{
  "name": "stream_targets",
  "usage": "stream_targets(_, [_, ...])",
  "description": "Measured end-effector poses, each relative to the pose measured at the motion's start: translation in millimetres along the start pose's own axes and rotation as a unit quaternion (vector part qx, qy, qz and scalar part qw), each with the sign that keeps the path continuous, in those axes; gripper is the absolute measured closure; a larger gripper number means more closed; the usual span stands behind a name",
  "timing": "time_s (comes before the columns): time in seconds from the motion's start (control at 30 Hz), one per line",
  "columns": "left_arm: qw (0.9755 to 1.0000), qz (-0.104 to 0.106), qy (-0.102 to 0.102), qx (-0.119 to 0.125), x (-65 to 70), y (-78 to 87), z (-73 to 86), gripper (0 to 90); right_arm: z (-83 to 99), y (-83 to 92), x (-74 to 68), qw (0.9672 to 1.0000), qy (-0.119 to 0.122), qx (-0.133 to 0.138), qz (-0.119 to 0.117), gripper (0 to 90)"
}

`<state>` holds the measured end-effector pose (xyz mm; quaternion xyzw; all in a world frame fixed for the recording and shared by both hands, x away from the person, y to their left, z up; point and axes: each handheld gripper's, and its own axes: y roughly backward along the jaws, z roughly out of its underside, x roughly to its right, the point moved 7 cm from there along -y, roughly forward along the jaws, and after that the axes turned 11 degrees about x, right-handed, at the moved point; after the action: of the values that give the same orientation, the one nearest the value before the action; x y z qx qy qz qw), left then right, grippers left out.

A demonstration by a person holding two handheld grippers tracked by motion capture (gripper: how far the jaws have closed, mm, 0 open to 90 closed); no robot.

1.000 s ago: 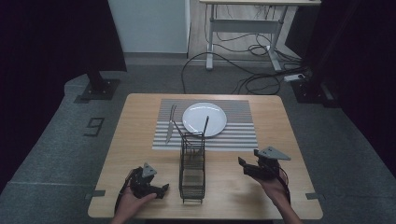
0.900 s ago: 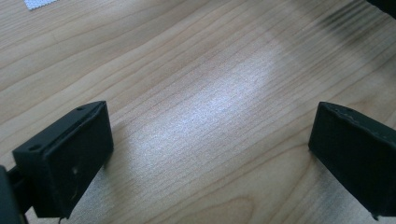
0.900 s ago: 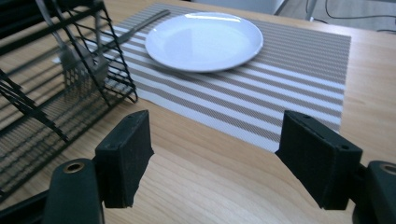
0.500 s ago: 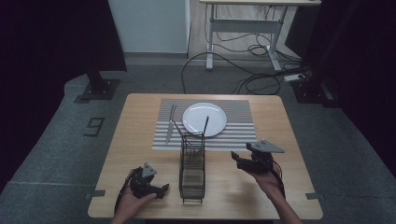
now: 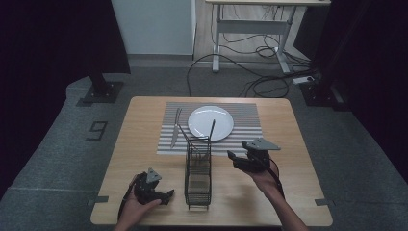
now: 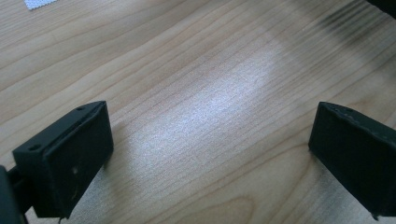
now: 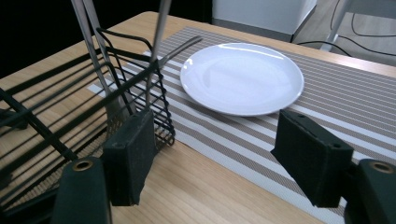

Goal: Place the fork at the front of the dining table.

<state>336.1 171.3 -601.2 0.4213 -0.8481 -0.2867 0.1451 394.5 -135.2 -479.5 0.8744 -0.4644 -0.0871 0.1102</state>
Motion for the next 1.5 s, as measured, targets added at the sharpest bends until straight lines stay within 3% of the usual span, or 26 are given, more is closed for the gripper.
stream_targets(0.2, [1.0,-0.001,0.0,0.0,0.1,0.2,0.1,0.0,-11.4,-11.1,-10.1,0.9999,0.003,0.007,-0.009,29.4])
stream_targets(0.93, [1.0,-0.001,0.0,0.0,0.1,0.2,0.1,0.0,-26.5,-37.8,-22.9,0.9997,-0.005,0.014,-0.019,32.3])
stream_targets(1.5, [1.0,0.0,0.0,-0.001,0.0,0.3,0.1,0.0,-30.0,-61.8,-28.3,0.9998,-0.008,0.017,-0.009,37.0])
